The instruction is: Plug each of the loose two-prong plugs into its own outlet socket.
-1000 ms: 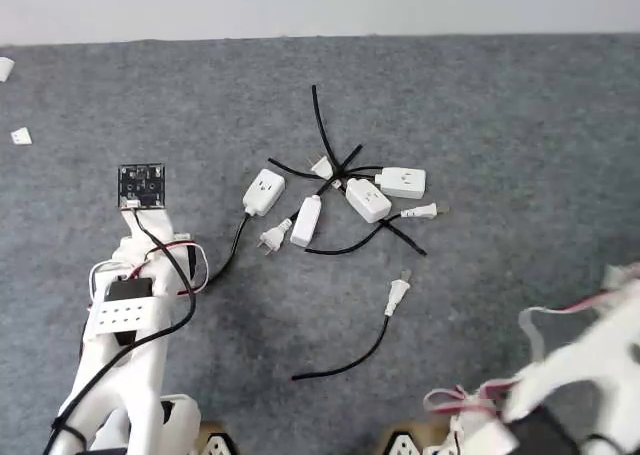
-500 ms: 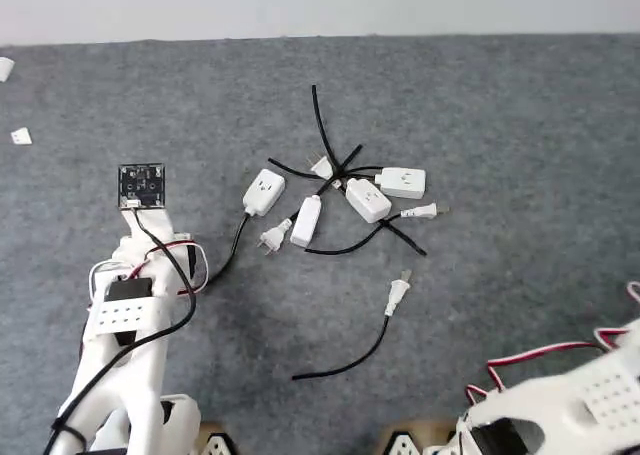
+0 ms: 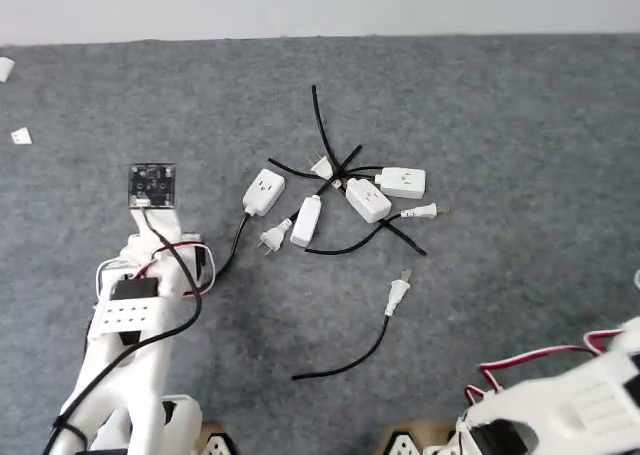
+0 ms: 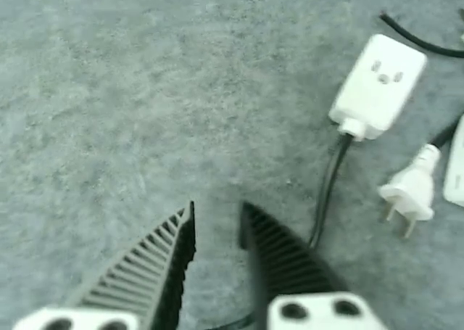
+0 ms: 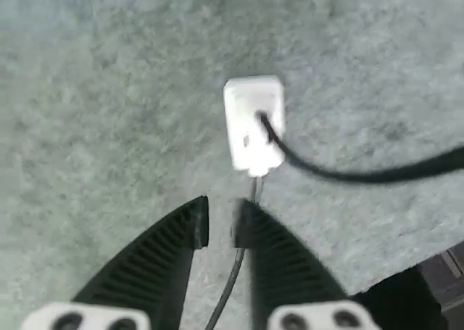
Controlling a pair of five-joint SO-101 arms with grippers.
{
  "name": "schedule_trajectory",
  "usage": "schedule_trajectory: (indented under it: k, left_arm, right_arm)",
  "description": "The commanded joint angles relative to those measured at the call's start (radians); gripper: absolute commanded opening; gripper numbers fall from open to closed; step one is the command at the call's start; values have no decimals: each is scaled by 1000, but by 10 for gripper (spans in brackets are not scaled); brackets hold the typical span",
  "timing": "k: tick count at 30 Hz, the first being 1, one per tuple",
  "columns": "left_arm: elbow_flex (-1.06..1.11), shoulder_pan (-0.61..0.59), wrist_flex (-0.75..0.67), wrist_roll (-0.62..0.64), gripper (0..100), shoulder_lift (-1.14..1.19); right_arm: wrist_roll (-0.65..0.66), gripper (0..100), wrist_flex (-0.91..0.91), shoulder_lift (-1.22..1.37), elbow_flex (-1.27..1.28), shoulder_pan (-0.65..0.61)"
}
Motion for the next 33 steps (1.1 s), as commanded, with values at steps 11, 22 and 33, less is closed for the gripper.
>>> schedule_trajectory:
  k: [11, 22, 33]
  left_arm:
    - [-137, 327, 114, 114, 13, -26]
    - [-403, 382, 144, 333, 13, 198]
    - [-559, 443, 60, 338, 13, 511]
  right_arm:
    - [44, 14, -114, -501, 776, -166]
    - [12, 14, -556, -769, 1487, -386]
    - [8, 17, -611, -814, 1522, -329]
